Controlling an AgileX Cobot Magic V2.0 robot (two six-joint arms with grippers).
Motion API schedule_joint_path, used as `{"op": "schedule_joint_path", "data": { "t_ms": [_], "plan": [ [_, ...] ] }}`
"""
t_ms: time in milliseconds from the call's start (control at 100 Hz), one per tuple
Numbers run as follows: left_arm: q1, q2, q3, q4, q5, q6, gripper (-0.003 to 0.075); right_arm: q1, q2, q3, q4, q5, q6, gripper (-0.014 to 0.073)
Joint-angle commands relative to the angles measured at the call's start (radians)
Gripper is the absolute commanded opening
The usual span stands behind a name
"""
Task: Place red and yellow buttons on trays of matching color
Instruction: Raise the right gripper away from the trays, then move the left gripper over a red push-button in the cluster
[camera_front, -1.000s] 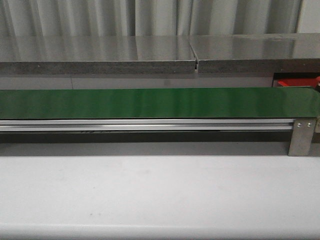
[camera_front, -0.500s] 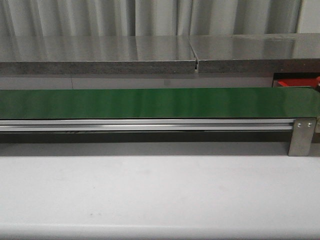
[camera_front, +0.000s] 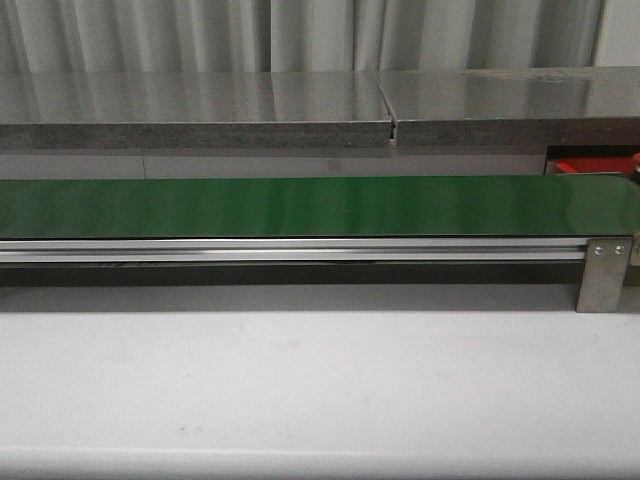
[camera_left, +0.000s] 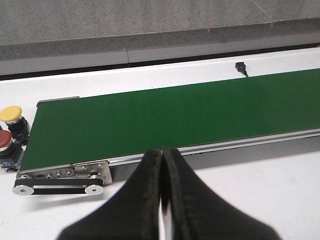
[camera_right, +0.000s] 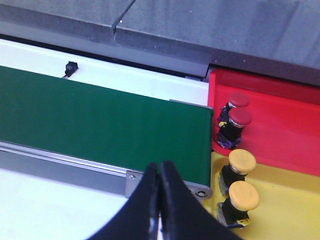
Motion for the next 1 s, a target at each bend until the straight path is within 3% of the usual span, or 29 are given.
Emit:
{"op": "schedule_joint_path", "data": {
  "t_ms": [0, 210, 480, 840, 910, 990],
  "plan": [
    [-0.009, 0.006, -0.027, -0.029, -0.076, -0.003, -0.002, 0.003, -0.079, 0.004, -0.003, -0.054, -0.008, -0.0067],
    [-0.009, 0.006, -0.027, -0.049, -0.081, -0.003, -0.002, 0.003, -0.21, 0.029, -0.003, -0.051, -0.008, -0.0067],
    [0.006, 0.057, -0.027, -0.046, -0.119, -0.017, -0.002, 0.003, -0.219, 0.029, -0.003, -0.047, -0.008, -0.0067],
    [0.223, 0.337, -0.131, -0.068, -0.133, -0.045, -0.0015, 0.003, -0.219, 0.029, -0.003, -0.047, -0.008, -0.0067],
    [0.261, 0.389, -0.165, -0.068, -0.138, -0.045, 0.0034, 0.003, -0.219, 0.029, -0.003, -0.047, -0.008, -0.0067],
    [0.295, 0.442, -0.198, -0.068, -0.141, -0.045, 0.0164, 0.003, -0.219, 0.029, -0.003, -0.047, -0.008, -0.0067]
  ]
}}
